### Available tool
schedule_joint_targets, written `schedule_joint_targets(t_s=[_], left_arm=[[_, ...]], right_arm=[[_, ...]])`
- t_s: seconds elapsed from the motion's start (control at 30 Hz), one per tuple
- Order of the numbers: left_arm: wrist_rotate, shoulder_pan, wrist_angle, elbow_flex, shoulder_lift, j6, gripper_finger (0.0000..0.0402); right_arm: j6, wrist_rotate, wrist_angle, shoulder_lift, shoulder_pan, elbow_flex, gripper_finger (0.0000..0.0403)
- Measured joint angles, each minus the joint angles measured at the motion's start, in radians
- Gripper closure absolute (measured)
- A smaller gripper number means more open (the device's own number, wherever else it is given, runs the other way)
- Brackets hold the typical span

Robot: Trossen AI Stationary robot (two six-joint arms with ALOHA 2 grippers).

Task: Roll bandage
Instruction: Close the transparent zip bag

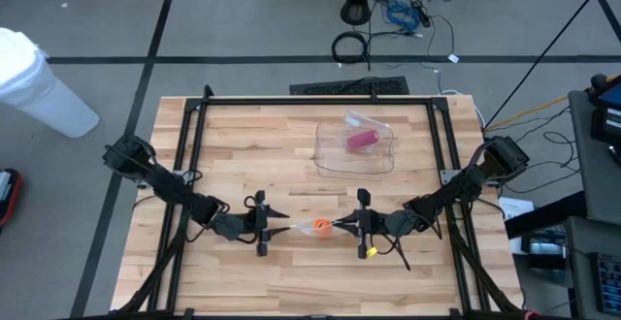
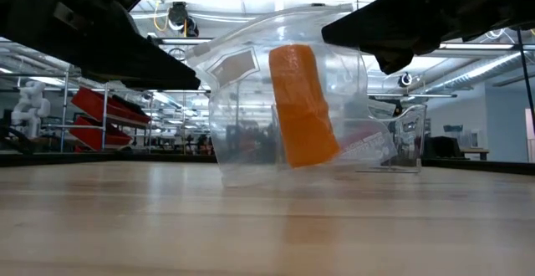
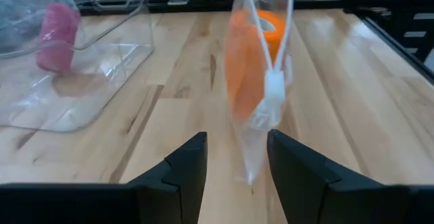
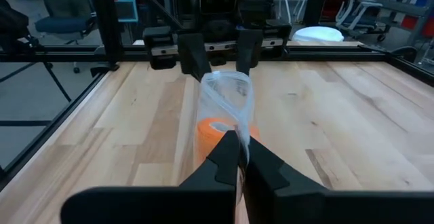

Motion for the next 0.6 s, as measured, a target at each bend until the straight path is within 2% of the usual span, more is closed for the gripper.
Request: schedule_joint_targets(t_s=[0.4, 0.6], left_arm=[[0.023, 0.007, 0.027, 0.035, 0.026, 0.057, 0.0245], [0.043, 0.007, 0.025, 0.042, 0.026, 0.096, 0.0305]], right_arm=[[0.002, -0.001, 0.000, 0.000, 0.000, 0.000, 0.0403], [0.004, -0.001, -0.001, 0.000, 0.000, 0.000, 0.0403]])
